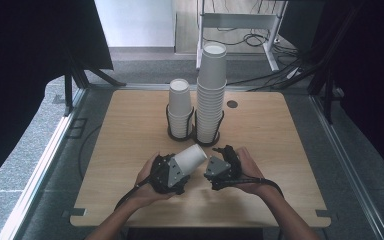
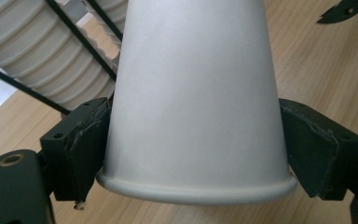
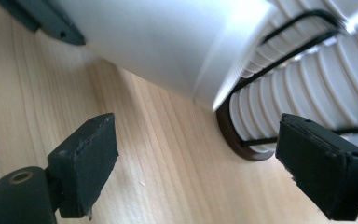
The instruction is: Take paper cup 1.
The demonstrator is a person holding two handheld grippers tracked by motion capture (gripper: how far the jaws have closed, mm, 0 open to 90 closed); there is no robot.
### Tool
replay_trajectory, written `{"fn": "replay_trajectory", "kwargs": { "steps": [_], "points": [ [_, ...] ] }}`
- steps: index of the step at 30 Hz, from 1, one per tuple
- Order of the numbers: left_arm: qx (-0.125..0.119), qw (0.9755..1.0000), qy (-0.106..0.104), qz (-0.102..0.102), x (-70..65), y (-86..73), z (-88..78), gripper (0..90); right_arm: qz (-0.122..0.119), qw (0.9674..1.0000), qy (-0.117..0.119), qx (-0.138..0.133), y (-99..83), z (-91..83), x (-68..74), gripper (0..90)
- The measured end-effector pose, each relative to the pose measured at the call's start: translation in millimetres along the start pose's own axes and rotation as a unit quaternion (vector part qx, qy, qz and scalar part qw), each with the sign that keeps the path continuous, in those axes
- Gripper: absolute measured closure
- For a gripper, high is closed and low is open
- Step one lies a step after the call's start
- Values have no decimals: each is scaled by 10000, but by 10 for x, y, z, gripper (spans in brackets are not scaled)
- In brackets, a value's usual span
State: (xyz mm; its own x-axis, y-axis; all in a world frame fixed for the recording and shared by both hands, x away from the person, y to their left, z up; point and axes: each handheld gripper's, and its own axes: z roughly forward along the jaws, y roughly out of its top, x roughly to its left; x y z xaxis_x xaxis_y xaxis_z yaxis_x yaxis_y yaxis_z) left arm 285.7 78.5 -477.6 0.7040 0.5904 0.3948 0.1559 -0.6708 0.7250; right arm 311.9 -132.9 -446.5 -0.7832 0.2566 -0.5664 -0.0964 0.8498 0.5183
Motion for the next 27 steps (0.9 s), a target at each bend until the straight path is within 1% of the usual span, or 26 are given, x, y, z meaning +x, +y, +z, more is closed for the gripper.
{"fn": "replay_trajectory", "kwargs": {
  "steps": [1, 2, 3, 5, 6, 8, 10, 11, 12, 13, 14, 15, 16, 17, 18, 19, 20, 21, 23, 24, 26, 27],
  "points": [
    [17, 10000, -28, 55, -9, 10, 6, 141, -166, 9998, 10, 61, 16, 6, 4, 127],
    [44, 9999, -38, 107, -14, 18, 10, 141, -392, 9992, 1, 92, 40, 22, 15, 128],
    [47, 9999, -56, 128, -19, 23, 15, 141, -563, 9983, -27, 134, 58, 32, 22, 128],
    [51, 9998, -96, 190, -38, 33, 30, 141, -837, 9962, -101, 217, 85, 52, 36, 127],
    [76, 9997, -114, 223, -43, 37, 32, 141, -950, 9951, -122, 227, 96, 61, 38, 126],
    [78, 9995, -172, 271, -61, 43, 44, 141, -1072, 9938, -140, 240, 114, 70, 52, 126],
    [101, 9991, -220, 336, -75, 53, 54, 141, -1293, 9911, -128, 298, 130, 87, 75, 125],
    [95, 9990, -249, 346, -81, 59, 59, 141, -1336, 9904, -120, 332, 133, 92, 88, 125],
    [112, 9989, -259, 365, -81, 66, 65, 141, -1412, 9892, -133, 371, 138, 106, 105, 122],
    [127, 9988, -280, 382, -76, 72, 69, 141, -1684, 9845, -125, 467, 144, 145, 127, 114],
    [132, 9988, -306, 354, -73, 76, 74, 141, -1684, 9845, -125, 467, 144, 145, 127, 114],
    [145, 9988, -317, 341, -64, 76, 83, 141, -1741, 9834, -155, 485, 139, 166, 148, 104],
    [139, 9988, -322, 331, -59, 74, 88, 141, -1863, 9806, -245, 554, 127, 199, 167, 109],
    [134, 9989, -343, 281, -56, 72, 95, 141, -1863, 9806, -245, 554, 127, 199, 167, 109],
    [149, 9988, -353, 297, -48, 71, 97, 142, -1904, 9795, -286, 592, 124, 208, 167, 109],
    [158, 9988, -359, 297, -45, 72, 99, 142, -1981, 9776, -350, 624, 124, 212, 163, 109],
    [161, 9988, -357, 297, -43, 72, 100, 142, -1929, 9785, -386, 627, 120, 216, 176, 109],
    [171, 9988, -366, 292, -41, 73, 99, 142, -1935, 9782, -404, 633, 119, 215, 176, 108],
    [182, 9987, -371, 303, -44, 74, 103, 142, -1959, 9775, -462, 635, 115, 218, 174, 101],
    [204, 9985, -378, 329, -44, 74, 102, 142, -2010, 9762, -482, 658, 114, 220, 165, 98],
    [219, 9983, -409, 354, -54, 77, 104, 142, -2020, 9751, -546, 728, 108, 215, 161, 82],
    [230, 9981, -433, 381, -61, 79, 107, 142, -1972, 9761, -569, 712, 106, 218, 162, 77]
  ]
}}
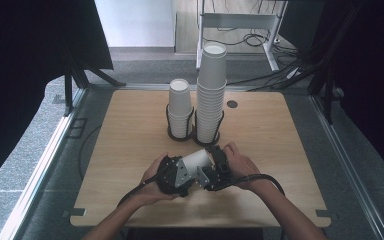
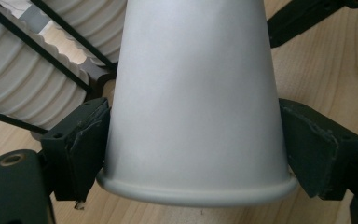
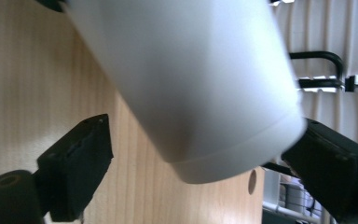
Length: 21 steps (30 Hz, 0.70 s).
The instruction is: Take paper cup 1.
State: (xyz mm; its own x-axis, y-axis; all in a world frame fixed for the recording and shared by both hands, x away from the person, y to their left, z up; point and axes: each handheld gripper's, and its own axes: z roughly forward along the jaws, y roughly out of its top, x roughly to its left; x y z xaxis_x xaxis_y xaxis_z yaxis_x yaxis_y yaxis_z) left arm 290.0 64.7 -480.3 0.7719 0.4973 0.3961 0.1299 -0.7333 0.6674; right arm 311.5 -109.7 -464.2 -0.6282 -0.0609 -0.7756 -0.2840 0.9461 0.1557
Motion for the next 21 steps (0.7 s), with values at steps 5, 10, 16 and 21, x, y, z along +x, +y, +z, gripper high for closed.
{"fn": "replay_trajectory", "kwargs": {
  "steps": [5, 10, 16, 21],
  "points": [
    [-14, 10000, -76, 47, -35, 38, 28, 142, -156, 9998, 27, -133, 46, 5, 2, 79],
    [-47, 9999, -75, 118, -34, 74, 21, 143, -699, 9974, -18, -199, 65, 96, 8, 114],
    [-37, 9998, -104, 162, -36, 64, 28, 141, -697, 9973, -101, -207, 56, 103, 71, 153],
    [-37, 9997, -173, 144, -34, 72, 45, 118, -806, 9966, -132, -126, 32, 95, 101, 181]
  ]
}}
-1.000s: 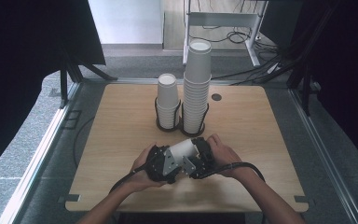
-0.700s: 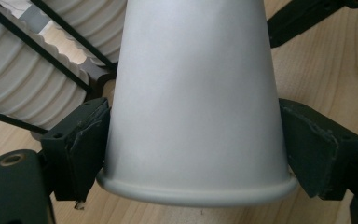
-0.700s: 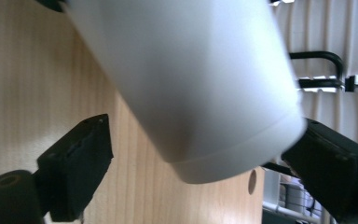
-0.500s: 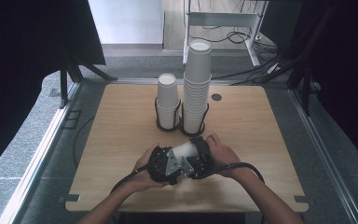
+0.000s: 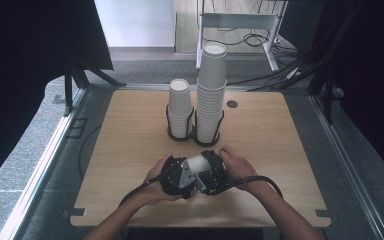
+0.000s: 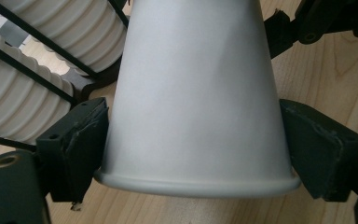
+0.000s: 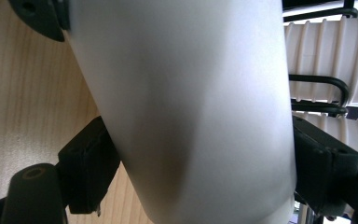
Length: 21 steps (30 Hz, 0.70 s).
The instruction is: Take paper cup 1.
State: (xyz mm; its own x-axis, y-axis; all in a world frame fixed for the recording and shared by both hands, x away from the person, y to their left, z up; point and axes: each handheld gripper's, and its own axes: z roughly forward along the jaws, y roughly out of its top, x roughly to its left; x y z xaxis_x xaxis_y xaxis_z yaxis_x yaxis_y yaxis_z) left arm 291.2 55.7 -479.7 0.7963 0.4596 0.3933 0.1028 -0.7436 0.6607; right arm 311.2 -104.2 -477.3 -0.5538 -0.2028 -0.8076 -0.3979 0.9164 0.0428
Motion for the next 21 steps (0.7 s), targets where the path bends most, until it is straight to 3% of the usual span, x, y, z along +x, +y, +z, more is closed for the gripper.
{"fn": "replay_trajectory", "kwargs": {
  "steps": [5, 10, 13, 21],
  "points": [
    [-18, 9998, -132, -112, 49, 6, -7, 41, 174, 9997, 68, -128, -27, -3, 16, 188],
    [-116, 9996, -122, -217, 77, -1, -38, 16, 352, 9993, 64, -131, -65, -7, 16, 191],
    [-184, 9995, -112, -252, 86, -2, -63, 11, 809, 9965, 96, -163, -61, -30, 32, 192],
    [-324, 9987, -124, -375, 119, 6, -168, 11, 1023, 9947, 50, -117, -92, -24, 30, 194]
  ]
}}
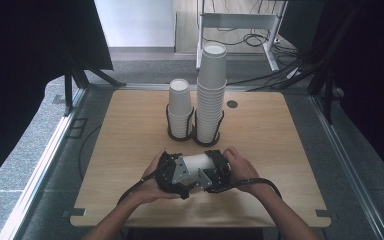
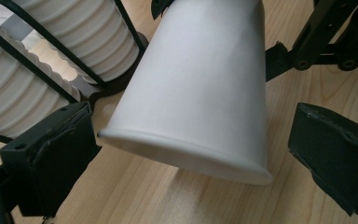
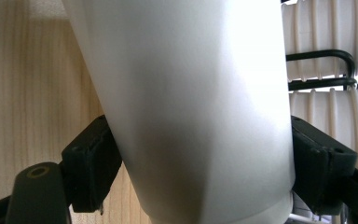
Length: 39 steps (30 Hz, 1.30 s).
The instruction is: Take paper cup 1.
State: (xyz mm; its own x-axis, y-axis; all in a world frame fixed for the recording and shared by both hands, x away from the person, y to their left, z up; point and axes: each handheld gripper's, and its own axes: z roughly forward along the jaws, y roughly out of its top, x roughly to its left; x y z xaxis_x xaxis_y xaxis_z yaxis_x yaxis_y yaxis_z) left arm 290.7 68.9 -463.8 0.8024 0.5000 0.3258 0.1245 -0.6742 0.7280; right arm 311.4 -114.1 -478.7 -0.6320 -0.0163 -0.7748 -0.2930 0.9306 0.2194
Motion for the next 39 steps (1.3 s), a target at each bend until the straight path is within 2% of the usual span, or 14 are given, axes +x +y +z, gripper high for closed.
{"fn": "replay_trajectory", "kwargs": {
  "steps": [2, 6, 10, 13, 16, 18, 24, 27, 30, 32, 33, 34, 38, 39],
  "points": [
    [-45, 10000, 14, -38, 12, 0, -28, 12, 153, 9999, -28, -27, -5, 3, -8, 195],
    [-201, 9996, 61, -211, 26, -7, -98, 13, 214, 9997, -98, -12, -5, 0, -26, 195],
    [-284, 9991, 86, -291, 24, -20, -162, 14, 275, 9995, -122, 6, 10, -4, -39, 195],
    [-372, 9984, 121, -406, 38, -38, -209, 15, 570, 9983, -64, -115, 12, -2, -36, 196],
    [-473, 9970, 126, -600, 74, -61, -254, 17, 683, 9976, -65, -129, 0, 7, -14, 196],
    [-545, 9950, 150, -825, 110, -80, -281, 21, 753, 9970, -75, -133, -9, 11, -5, 196],
    [-793, 9885, 212, -1273, 194, -126, -355, 32, 1118, 9935, -95, -207, -37, 3, -1, 196],
    [-864, 9852, 215, -1464, 228, -140, -381, 37, 1432, 9891, -75, -329, -57, -10, -23, 196],
    [-997, 9801, 79, -1715, 267, -153, -414, 39, 1669, 9853, -62, -369, -72, -11, -22, 196],
    [-1002, 9793, 131, -1756, 275, -156, -425, 43, 1828, 9822, -57, -435, -87, -11, -30, 197],
    [-1018, 9785, 135, -1787, 277, -158, -428, 49, 2036, 9776, -1, -530, -98, -12, -40, 196],
    [-1033, 9778, 128, -1819, 282, -164, -434, 53, 2085, 9763, 13, -571, -107, -13, -49, 196],
    [-1004, 9765, 204, -1897, 278, -189, -430, 100, 2437, 9674, 72, -690, -143, -17, -59, 196],
    [-988, 9765, 203, -1905, 278, -195, -427, 103, 2587, 9631, 89, -738, -157, -19, -65, 196]
  ]
}}
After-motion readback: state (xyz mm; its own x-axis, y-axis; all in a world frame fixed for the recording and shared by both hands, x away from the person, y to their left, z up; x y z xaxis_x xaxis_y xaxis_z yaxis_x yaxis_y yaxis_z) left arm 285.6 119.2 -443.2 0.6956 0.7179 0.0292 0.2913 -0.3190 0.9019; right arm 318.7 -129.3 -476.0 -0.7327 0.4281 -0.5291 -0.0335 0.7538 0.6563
